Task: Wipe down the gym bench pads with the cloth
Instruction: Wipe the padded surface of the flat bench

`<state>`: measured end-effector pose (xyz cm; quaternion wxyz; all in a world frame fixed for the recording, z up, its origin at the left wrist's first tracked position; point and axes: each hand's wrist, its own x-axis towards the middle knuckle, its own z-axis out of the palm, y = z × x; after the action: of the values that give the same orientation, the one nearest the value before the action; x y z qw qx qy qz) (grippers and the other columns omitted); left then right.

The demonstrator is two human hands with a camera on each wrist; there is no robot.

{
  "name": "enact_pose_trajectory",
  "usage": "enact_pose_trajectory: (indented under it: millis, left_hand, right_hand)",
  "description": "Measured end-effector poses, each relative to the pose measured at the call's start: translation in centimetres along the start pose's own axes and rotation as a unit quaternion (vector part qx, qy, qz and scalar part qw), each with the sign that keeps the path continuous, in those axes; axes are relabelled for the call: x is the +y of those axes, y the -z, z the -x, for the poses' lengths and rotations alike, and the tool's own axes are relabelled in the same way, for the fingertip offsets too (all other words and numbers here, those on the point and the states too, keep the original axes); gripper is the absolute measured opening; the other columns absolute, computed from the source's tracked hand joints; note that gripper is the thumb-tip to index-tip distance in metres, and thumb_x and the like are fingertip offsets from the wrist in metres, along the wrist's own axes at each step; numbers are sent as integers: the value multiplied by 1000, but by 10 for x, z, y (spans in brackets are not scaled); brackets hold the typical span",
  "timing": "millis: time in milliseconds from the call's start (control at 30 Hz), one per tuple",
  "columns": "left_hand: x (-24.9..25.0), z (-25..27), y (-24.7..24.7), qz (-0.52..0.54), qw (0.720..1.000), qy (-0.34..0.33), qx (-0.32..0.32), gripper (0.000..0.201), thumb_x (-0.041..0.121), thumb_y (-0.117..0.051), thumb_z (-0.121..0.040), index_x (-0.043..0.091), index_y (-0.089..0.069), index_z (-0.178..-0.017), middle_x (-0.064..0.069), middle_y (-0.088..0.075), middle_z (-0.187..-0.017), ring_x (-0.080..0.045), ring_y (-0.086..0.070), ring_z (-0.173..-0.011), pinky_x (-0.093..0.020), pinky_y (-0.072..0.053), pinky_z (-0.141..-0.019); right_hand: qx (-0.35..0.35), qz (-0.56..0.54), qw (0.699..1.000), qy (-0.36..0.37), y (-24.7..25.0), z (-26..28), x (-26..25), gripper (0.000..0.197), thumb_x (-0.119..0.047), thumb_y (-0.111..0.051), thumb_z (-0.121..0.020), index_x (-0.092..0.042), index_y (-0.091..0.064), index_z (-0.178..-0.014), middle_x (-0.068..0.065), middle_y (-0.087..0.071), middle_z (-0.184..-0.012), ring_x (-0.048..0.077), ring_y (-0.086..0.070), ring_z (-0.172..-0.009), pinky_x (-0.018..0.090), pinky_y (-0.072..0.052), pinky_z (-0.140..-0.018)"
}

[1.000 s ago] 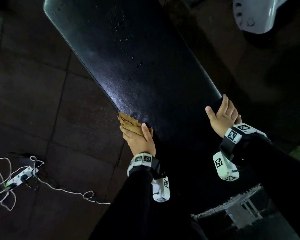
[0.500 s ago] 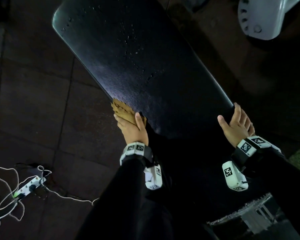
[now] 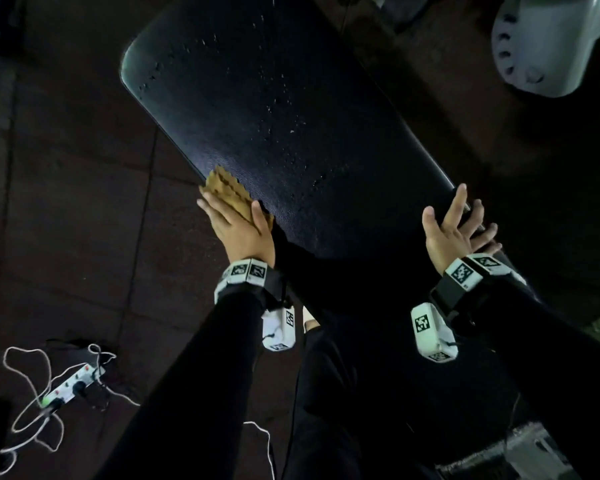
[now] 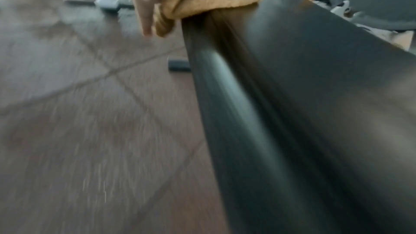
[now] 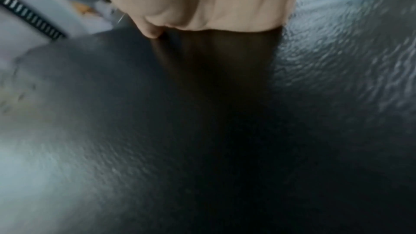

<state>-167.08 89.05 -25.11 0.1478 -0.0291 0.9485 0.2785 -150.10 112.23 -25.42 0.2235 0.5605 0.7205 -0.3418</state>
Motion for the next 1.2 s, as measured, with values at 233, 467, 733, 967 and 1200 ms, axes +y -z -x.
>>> enact_pose_trajectory:
  millis: [233,467,733,967,1200]
  left_hand:
    - [21,-73,15,-237,955,-178,-31,67,53,-31,-97,20,-12,-153,-11,-3,-160,-33,3,-147,-54,7,-115]
    - [39,-22,-21,-244,912,-319,-81,60,46,-31,-97,15,-29,-148,-15,-20,-156,-40,-12,-144,-55,-4,-117]
    - [-22,43,-7,-260,884,-375,-102,52,37,-31,-100,21,-28,-149,-6,-24,-157,-26,-18,-146,-48,-17,-118]
    - [-6,-41,14,-211,960,-183,-30,54,32,-35,-101,14,-24,-150,-10,-17,-158,-32,-9,-146,-53,-8,-117]
    - [50,-54,-16,-218,958,-183,-41,59,39,-30,-99,17,-16,-152,-10,-10,-160,-33,-3,-147,-57,-2,-116]
  right_hand:
    - [-7,6,1000,-10,1,1,-4,63,-73,-16,-81,-60,22,-130,-9,16,-155,40,18,-140,57,11,-109]
    - [-11,1,1000,-15,5,8,-9,63,-68,-20,-87,-56,18,-136,-8,15,-155,37,19,-140,54,12,-110]
    - [-19,6,1000,-12,8,8,-9,63,-68,-21,-88,-55,16,-137,-9,13,-156,37,17,-141,55,10,-111]
    - [-19,3,1000,-2,6,5,-6,64,-67,-21,-88,-54,18,-137,-8,16,-155,38,19,-140,55,13,-109]
    - [-13,-7,1000,-1,4,3,-5,63,-67,-23,-87,-57,17,-135,-8,14,-155,38,19,-140,54,14,-109]
